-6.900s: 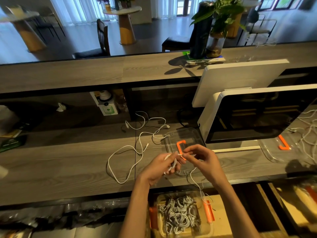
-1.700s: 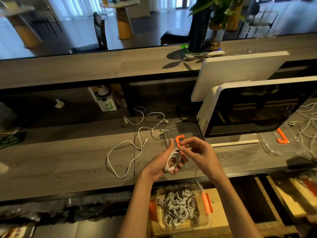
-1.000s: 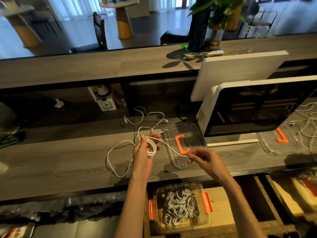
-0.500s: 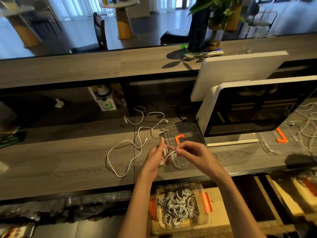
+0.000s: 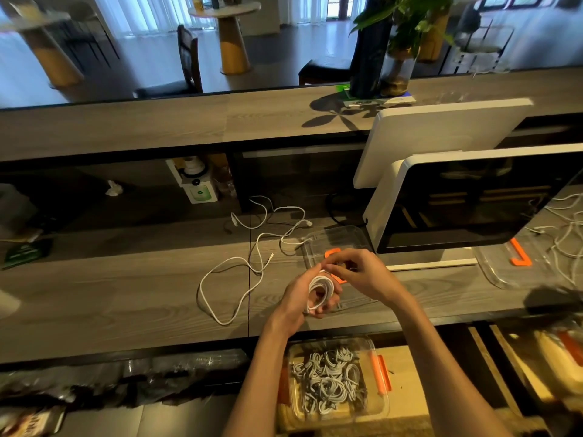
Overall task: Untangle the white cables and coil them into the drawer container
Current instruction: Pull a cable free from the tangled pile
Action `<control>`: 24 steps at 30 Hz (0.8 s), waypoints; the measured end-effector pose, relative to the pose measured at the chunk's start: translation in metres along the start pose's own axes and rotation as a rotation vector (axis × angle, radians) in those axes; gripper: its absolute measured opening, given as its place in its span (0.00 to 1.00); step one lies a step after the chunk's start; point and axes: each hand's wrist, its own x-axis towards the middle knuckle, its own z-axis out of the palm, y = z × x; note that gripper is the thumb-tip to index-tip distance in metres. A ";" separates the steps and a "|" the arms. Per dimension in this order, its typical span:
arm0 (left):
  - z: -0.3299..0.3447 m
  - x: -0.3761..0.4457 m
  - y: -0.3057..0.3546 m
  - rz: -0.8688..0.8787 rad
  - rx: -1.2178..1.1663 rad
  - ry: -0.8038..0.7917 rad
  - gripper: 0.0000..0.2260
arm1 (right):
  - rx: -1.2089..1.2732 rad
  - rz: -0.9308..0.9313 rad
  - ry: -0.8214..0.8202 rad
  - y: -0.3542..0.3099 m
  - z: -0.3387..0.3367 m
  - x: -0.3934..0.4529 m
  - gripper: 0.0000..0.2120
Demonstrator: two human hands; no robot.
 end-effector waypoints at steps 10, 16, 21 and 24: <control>0.003 0.005 0.001 0.058 -0.146 0.369 0.14 | 0.254 0.030 0.228 0.013 0.018 -0.014 0.07; -0.003 0.011 0.002 0.017 -0.339 0.550 0.16 | 0.437 0.088 0.164 0.023 0.039 -0.021 0.06; -0.008 0.007 0.002 -0.007 -0.510 0.396 0.20 | 0.480 0.118 0.105 0.029 0.038 -0.028 0.06; -0.013 0.007 -0.001 -0.021 -0.507 0.299 0.21 | 0.471 0.121 0.114 0.028 0.033 -0.033 0.07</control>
